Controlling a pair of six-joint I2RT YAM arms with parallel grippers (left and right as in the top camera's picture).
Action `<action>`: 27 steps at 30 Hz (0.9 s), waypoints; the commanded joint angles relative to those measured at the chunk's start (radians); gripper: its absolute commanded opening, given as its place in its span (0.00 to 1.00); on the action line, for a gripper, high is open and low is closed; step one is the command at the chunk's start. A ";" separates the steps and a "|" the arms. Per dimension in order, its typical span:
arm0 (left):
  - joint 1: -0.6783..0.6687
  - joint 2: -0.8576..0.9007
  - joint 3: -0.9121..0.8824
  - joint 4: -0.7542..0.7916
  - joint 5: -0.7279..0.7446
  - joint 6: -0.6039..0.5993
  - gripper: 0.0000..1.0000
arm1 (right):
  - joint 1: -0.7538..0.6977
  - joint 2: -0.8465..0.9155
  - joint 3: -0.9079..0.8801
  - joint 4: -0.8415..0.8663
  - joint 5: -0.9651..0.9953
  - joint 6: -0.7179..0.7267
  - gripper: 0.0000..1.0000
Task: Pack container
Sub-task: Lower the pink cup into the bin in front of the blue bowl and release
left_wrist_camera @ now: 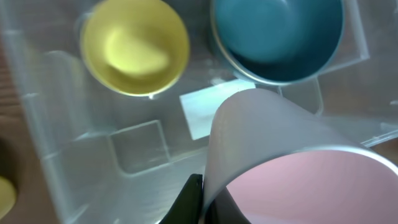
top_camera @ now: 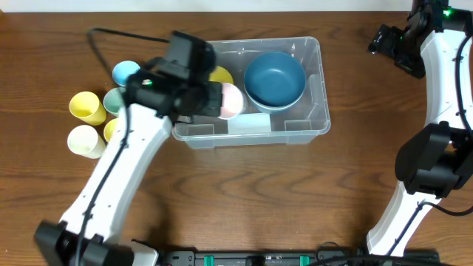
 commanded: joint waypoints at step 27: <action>-0.131 0.362 0.005 0.121 -0.022 0.013 0.06 | 0.007 -0.003 0.005 0.000 -0.003 0.012 0.99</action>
